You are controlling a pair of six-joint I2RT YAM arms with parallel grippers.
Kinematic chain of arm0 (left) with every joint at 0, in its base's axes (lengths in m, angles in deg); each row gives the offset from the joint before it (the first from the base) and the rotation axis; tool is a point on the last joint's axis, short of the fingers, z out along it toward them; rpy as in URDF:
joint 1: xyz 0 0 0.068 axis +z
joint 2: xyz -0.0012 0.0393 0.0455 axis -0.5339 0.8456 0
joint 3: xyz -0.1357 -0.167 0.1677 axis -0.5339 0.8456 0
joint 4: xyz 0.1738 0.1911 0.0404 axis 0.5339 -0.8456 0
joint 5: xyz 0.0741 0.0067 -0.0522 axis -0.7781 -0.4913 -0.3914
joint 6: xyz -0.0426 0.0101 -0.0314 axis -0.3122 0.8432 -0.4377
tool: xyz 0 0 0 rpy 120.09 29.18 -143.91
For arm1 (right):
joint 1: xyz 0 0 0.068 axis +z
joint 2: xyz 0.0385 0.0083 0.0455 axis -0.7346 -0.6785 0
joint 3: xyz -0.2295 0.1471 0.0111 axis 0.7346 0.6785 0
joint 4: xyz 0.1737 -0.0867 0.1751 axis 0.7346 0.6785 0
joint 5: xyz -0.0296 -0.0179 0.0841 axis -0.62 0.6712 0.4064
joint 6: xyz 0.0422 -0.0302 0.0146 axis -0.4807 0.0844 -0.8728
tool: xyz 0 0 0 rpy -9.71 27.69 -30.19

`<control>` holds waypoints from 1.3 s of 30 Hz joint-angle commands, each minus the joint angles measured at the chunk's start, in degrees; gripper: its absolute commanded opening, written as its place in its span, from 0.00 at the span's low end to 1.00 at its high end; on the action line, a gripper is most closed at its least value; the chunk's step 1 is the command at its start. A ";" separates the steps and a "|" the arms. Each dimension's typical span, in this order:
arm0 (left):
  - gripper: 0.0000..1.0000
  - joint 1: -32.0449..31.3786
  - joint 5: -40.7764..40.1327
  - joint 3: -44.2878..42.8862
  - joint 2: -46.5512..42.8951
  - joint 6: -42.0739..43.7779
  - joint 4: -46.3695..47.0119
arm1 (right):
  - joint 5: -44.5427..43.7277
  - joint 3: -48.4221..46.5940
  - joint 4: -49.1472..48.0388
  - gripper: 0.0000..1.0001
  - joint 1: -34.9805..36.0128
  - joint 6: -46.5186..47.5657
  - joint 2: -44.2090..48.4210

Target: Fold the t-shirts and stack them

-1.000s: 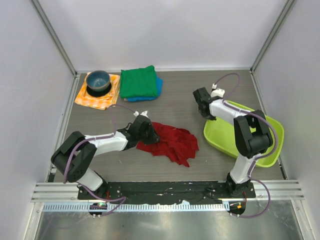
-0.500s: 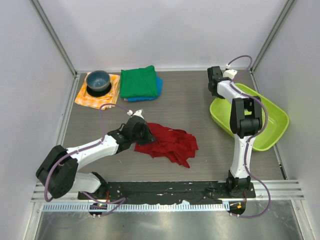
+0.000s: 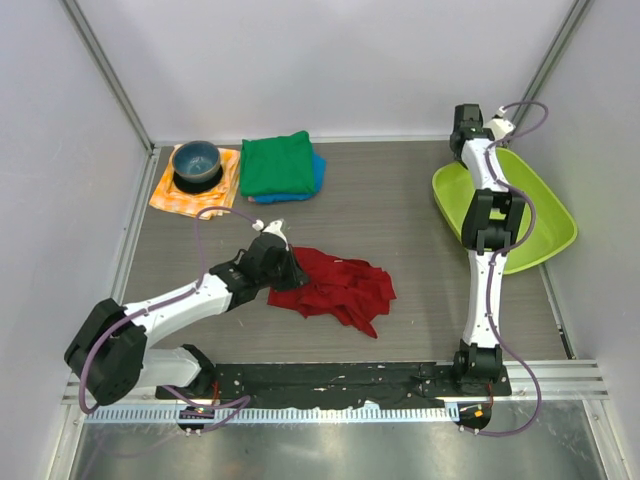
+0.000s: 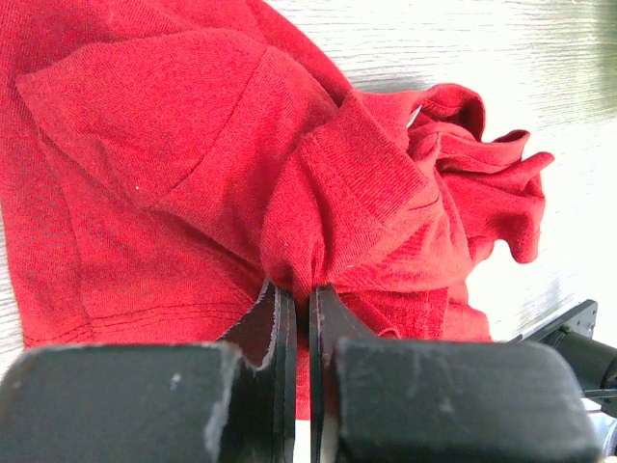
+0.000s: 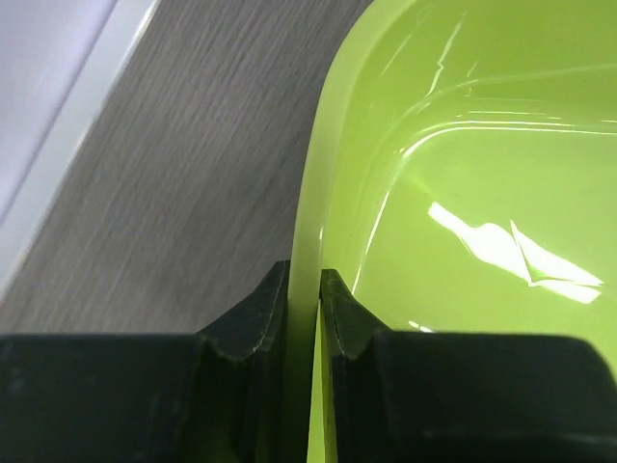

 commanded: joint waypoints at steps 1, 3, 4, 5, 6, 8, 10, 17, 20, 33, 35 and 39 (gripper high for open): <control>0.00 -0.16 -1.64 -0.01 -0.80 2.30 1.64 | 8.47 -6.94 -14.46 0.01 -5.12 -5.44 -3.04; 0.00 -0.16 -1.20 -0.10 0.43 2.56 2.34 | 11.90 -7.29 -19.19 0.01 -6.27 -6.49 -4.18; 0.00 -0.25 -0.76 -0.19 0.87 2.56 2.52 | 12.69 -7.38 -21.13 0.01 -6.44 -6.32 -4.44; 0.00 -0.17 -0.67 -0.10 1.57 2.56 2.78 | 13.14 -7.38 -22.81 0.01 -6.62 -6.32 -4.62; 0.00 -0.16 -0.58 0.16 1.93 2.56 3.66 | 14.01 -7.47 -26.30 0.10 -6.88 -6.15 -5.06; 0.00 -0.16 -0.58 0.34 2.55 2.65 4.10 | 16.03 -7.73 -29.14 0.28 -7.32 -5.79 -5.59; 0.00 -0.16 -0.76 0.43 3.42 2.74 4.63 | 17.44 -8.26 -32.31 0.46 -7.41 -5.79 -5.76; 0.00 -0.16 -0.67 1.04 3.43 2.91 4.98 | 20.52 -10.81 -36.71 0.90 -7.68 -6.32 -4.72; 0.00 -0.16 -0.67 1.66 1.68 2.83 4.63 | 21.58 -8.80 -39.60 0.93 -7.59 -5.62 -0.26; 0.00 -0.16 -2.78 1.57 -6.24 3.44 0.06 | 12.46 28.11 -24.71 0.98 5.31 13.72 46.76; 0.00 -0.16 -2.25 1.22 -6.50 2.74 0.41 | 11.39 36.94 -16.28 0.98 6.64 10.83 55.98; 0.00 -0.16 -1.72 -0.01 -7.29 2.21 -1.26 | 6.92 52.10 -8.86 0.98 8.05 8.44 69.71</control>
